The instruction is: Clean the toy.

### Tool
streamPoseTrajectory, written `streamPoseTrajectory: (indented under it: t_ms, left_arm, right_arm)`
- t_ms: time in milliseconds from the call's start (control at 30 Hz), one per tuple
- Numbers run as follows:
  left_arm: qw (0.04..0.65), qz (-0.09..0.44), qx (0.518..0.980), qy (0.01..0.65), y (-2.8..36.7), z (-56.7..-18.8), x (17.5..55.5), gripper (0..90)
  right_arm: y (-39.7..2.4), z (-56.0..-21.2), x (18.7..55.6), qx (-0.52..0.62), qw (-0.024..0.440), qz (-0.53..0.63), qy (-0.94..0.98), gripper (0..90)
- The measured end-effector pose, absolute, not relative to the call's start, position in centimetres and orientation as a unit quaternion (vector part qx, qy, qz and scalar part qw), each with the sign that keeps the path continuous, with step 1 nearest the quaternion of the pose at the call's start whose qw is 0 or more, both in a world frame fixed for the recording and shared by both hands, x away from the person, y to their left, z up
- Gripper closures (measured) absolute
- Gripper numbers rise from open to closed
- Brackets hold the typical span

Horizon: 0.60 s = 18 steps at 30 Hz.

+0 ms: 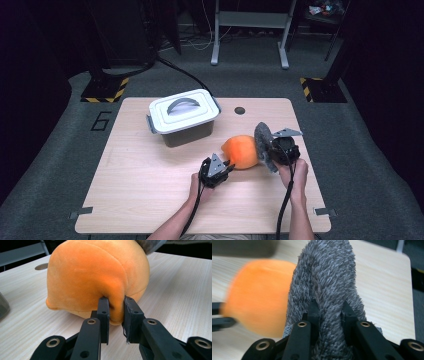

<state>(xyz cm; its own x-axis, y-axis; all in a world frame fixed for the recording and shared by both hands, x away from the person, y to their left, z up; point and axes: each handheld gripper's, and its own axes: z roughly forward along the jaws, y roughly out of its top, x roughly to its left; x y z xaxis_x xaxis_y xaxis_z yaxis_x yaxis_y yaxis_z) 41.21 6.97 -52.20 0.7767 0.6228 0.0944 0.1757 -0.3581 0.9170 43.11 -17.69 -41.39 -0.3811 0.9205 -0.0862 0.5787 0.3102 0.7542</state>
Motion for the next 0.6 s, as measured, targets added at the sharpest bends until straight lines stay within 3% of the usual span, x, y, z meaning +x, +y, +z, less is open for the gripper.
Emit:
streamPoseTrajectory:
  t_ms: [333, 600]
  left_arm:
    - [0.510, 0.221, 0.791, 0.255, 6.9, -52.2, 41.2, 70.4]
    - [0.485, 0.248, 0.798, 0.258, 6.3, -52.1, 41.0, 48.7]
  right_arm:
    - [-15.4, -43.1, 44.0, 0.484, 0.238, 0.298, 0.787, 74.9]
    - [-15.5, -43.2, 44.9, 0.493, 0.238, 0.300, 0.781, 74.9]
